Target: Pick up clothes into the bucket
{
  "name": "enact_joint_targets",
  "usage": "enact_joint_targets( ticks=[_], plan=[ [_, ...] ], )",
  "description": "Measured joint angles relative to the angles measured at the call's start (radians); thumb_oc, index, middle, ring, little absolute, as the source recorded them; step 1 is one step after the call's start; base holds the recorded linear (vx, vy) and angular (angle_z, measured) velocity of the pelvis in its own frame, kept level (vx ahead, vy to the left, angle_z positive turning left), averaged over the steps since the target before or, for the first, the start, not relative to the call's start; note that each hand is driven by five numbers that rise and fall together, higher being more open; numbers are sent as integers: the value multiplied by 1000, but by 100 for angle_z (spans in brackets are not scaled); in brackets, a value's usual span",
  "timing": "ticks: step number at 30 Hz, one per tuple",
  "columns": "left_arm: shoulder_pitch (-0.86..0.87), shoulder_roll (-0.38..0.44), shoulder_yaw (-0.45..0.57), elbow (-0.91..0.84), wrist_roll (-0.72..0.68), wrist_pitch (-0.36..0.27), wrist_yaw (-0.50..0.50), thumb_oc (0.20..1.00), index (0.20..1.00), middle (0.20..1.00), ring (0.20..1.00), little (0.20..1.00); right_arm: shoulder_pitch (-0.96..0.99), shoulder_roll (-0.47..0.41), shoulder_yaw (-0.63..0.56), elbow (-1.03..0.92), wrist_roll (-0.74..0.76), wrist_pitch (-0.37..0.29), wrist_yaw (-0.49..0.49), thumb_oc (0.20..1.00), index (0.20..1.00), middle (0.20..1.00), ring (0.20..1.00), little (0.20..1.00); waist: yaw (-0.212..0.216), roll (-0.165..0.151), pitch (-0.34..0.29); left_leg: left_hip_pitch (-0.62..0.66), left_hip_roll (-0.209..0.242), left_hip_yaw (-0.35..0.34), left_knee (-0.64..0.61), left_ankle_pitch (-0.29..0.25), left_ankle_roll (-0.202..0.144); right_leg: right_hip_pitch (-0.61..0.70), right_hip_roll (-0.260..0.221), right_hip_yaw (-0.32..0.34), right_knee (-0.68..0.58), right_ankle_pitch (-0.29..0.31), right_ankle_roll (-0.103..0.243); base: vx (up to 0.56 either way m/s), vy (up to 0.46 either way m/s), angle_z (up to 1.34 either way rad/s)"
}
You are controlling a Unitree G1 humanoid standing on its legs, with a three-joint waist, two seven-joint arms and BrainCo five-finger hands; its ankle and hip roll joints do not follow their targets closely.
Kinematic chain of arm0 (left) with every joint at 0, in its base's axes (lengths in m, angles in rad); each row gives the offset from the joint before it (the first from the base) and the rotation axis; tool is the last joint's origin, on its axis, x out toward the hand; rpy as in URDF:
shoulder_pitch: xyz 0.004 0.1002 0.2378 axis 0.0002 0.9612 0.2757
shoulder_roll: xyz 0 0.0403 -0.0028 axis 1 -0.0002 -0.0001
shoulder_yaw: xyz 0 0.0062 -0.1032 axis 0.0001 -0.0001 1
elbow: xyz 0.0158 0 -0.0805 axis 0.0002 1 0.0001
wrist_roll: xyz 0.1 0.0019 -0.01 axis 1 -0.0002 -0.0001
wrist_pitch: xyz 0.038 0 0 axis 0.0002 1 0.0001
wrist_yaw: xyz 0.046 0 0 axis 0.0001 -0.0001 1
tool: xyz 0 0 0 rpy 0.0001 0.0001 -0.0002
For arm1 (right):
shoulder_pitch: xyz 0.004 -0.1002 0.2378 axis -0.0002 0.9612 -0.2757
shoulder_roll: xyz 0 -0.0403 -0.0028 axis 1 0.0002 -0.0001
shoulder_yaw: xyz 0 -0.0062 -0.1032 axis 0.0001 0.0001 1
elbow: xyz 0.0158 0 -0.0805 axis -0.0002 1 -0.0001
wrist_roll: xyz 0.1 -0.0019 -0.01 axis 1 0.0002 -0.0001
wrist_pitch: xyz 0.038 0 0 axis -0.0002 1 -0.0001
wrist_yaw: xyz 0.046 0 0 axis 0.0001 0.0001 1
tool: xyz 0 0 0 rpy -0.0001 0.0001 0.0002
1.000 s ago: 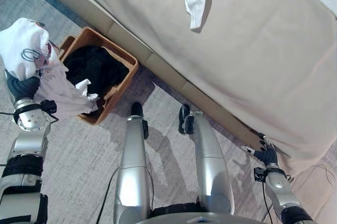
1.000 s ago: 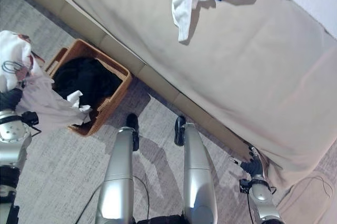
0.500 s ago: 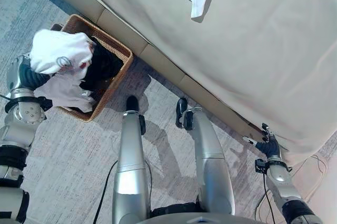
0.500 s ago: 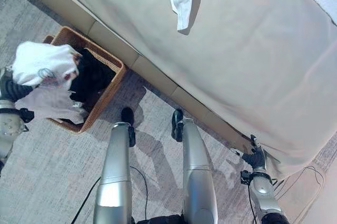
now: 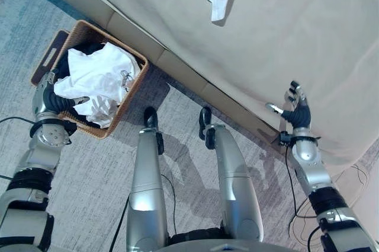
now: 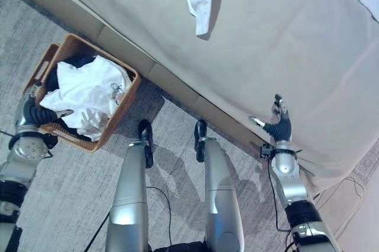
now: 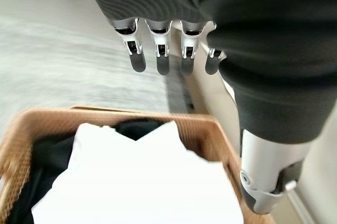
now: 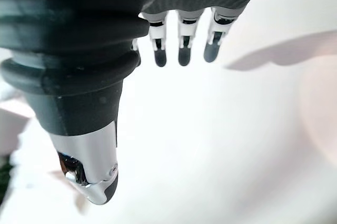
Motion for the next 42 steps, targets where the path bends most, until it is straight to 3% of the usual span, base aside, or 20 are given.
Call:
enact_joint_targets(
  ticks=[5, 8, 11, 12, 17, 18, 23, 29, 34, 42],
  plan=[
    [64, -81, -10, -40, -40, -44, 19, 1000, 1000, 1000, 1000, 1000, -146, -69, -29, -4, -79, 8, -97, 1000, 1000, 1000, 1000, 1000, 38, 2, 1, 86, -17, 15, -136, 58, 5, 62, -22, -2, -88, 27, 5, 18, -7, 12],
    [114, -105, -51, -97, -90, -83, 13, 1000, 1000, 1000, 1000, 1000, -250, -112, -25, 46, -104, 26, -139, 1000, 1000, 1000, 1000, 1000, 85, 11, 2, 151, -36, -1, -211, 83, -1, 118, -41, -15, -116, 27, 6, 32, -51, 20],
    [136, -132, -162, -154, -101, -116, -11, 1000, 1000, 1000, 1000, 1000, -375, -241, -23, 170, -113, 60, -170, 1000, 1000, 1000, 1000, 1000, 135, 67, -2, 220, -68, -28, -302, 133, 4, 179, -79, -54, -144, 25, 9, 29, -51, 48],
    [138, -134, -170, -160, -101, -118, -12, 1000, 1000, 1000, 1000, 1000, -385, -259, -20, 182, -115, 60, -175, 1000, 1000, 1000, 1000, 1000, 135, 74, -2, 225, -70, -30, -308, 133, 4, 183, -81, -57, -144, 24, 11, 31, -53, 33],
    [187, -189, -290, -170, -109, -131, -70, 1000, 1000, 1000, 1000, 1000, -696, -388, 148, 555, -103, 103, -166, 1000, 1000, 1000, 1000, 1000, 179, 137, -2, 280, -114, -62, -355, 165, 14, 234, -130, -89, -130, 6, 23, 36, -55, 30],
    [192, -205, -333, -169, -119, -131, -85, 1000, 1000, 1000, 1000, 1000, -783, -411, 229, 648, -92, 124, -146, 1000, 1000, 1000, 1000, 1000, 175, 149, -3, 285, -122, -64, -357, 167, 16, 237, -138, -89, -125, 4, 25, 23, -32, 13],
    [215, -250, -423, -175, -137, -130, -139, 1000, 1000, 1000, 1000, 1000, -875, -429, 298, 778, -78, 144, -107, 1000, 1000, 1000, 1000, 1000, 196, 158, -3, 309, -148, -85, -389, 182, 11, 243, -169, -95, -99, -24, 31, 73, -85, 20],
    [234, -267, -459, -212, -150, -132, -163, 1000, 1000, 1000, 1000, 1000, -983, -465, 394, 911, -71, 179, -72, 1000, 1000, 1000, 1000, 1000, 212, 196, -6, 313, -146, -109, -514, 261, 0, 190, -174, -101, -87, -23, 28, -11, -95, 9],
    [255, -277, -459, -257, -185, -134, -165, 1000, 1000, 1000, 1000, 1000, -1049, -507, 492, 951, -103, 205, -50, 1000, 1000, 1000, 1000, 1000, 224, 223, -7, 287, -135, -117, -588, 314, -21, 101, -171, -94, -39, -36, 8, -22, -112, 1],
    [254, -276, -489, -264, -189, -136, -187, 1000, 1000, 1000, 1000, 1000, -1156, -494, 612, 946, -132, 207, -2, 1000, 1000, 1000, 1000, 1000, 232, 235, -8, 195, -116, -146, -576, 327, -39, -13, -162, -116, 42, -63, -36, -22, -82, 7]
  ],
)
